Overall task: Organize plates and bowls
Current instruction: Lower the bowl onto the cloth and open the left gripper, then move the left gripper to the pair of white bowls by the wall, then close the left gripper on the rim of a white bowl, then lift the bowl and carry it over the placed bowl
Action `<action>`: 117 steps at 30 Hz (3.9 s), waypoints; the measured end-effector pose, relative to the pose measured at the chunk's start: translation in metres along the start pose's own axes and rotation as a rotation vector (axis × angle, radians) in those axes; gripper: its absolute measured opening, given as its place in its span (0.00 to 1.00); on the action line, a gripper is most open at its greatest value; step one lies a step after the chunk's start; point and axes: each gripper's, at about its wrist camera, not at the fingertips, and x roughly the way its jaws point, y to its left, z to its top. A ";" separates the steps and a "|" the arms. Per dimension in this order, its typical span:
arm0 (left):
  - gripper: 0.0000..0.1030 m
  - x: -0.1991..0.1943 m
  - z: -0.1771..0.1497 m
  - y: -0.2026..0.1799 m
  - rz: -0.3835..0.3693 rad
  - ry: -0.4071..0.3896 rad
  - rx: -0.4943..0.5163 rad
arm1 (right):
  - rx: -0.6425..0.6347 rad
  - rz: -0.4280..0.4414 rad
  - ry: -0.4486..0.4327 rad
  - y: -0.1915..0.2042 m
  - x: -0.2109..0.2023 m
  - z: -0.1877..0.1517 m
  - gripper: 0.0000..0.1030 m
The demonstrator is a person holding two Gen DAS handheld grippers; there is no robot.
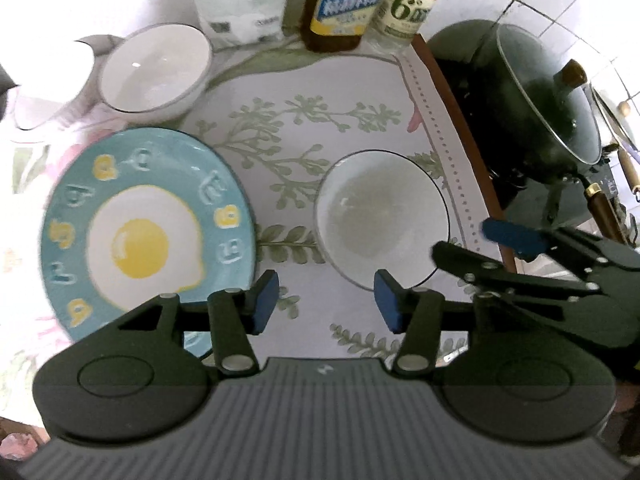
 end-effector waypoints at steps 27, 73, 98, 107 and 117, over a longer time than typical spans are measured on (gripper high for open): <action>0.63 -0.139 0.015 0.099 0.042 -0.152 0.205 | -0.131 0.039 -0.233 0.141 -0.088 0.073 0.64; 0.26 0.048 0.125 0.190 0.034 -0.054 -0.119 | 0.312 0.044 -0.155 0.116 0.158 0.108 0.52; 0.18 0.052 0.124 0.177 0.072 -0.044 -0.063 | 0.369 -0.065 0.010 0.132 0.184 0.122 0.16; 0.18 0.022 0.119 0.165 0.087 -0.059 -0.008 | 0.380 -0.050 -0.006 0.138 0.153 0.119 0.16; 0.18 -0.036 0.099 0.145 0.079 -0.047 0.075 | 0.382 -0.013 0.016 0.144 0.096 0.110 0.16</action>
